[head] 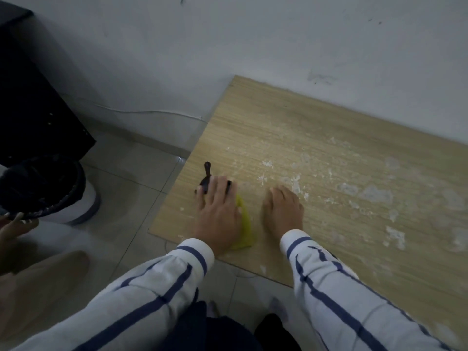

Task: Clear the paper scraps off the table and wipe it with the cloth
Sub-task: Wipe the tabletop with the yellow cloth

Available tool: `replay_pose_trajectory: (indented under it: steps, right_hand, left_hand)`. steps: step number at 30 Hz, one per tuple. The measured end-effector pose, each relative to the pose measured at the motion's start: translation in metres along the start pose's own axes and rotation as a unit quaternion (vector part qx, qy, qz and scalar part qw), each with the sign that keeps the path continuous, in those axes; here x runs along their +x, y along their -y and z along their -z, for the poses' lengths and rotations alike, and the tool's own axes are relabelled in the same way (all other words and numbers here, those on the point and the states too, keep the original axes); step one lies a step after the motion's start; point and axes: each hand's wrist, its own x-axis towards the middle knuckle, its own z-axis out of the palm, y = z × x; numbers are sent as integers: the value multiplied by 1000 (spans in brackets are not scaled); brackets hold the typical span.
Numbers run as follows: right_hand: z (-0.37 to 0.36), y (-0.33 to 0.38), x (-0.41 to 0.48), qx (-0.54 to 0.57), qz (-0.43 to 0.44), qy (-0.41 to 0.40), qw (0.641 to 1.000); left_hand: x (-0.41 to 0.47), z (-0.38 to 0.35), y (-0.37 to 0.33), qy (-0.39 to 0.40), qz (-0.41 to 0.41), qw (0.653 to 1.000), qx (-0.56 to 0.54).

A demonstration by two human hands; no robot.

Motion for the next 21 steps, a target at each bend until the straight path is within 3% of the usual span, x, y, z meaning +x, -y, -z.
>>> replay_pose_trajectory:
  steps: [2, 5, 11, 13, 17, 19, 21]
  right_hand:
    - [-11, -6, -3, -31, 19, 3, 999]
    - [-16, -8, -5, -57, 49, -27, 997]
    - [-16, -8, -4, -52, 47, -27, 997]
    - [-14, -7, -4, -61, 44, -19, 997]
    - [-13, -7, -4, -53, 36, -8, 998]
    - [-13, -7, -3, -51, 42, -12, 998]
    - [-14, -9, -4, -56, 48, -18, 997]
  left_hand:
    - [-4, -15, -11, 25, -62, 995, 79]
    - [-5, -24, -9, 90, -56, 988, 116]
    - [16, 5, 36, 35, 176, 980, 82]
    - [22, 7, 40, -12, 153, 988, 28]
    - [26, 0, 6, -51, -13, 995, -88]
    - [10, -8, -10, -27, -62, 996, -58]
    - [-14, -17, -6, 9, -32, 999, -3]
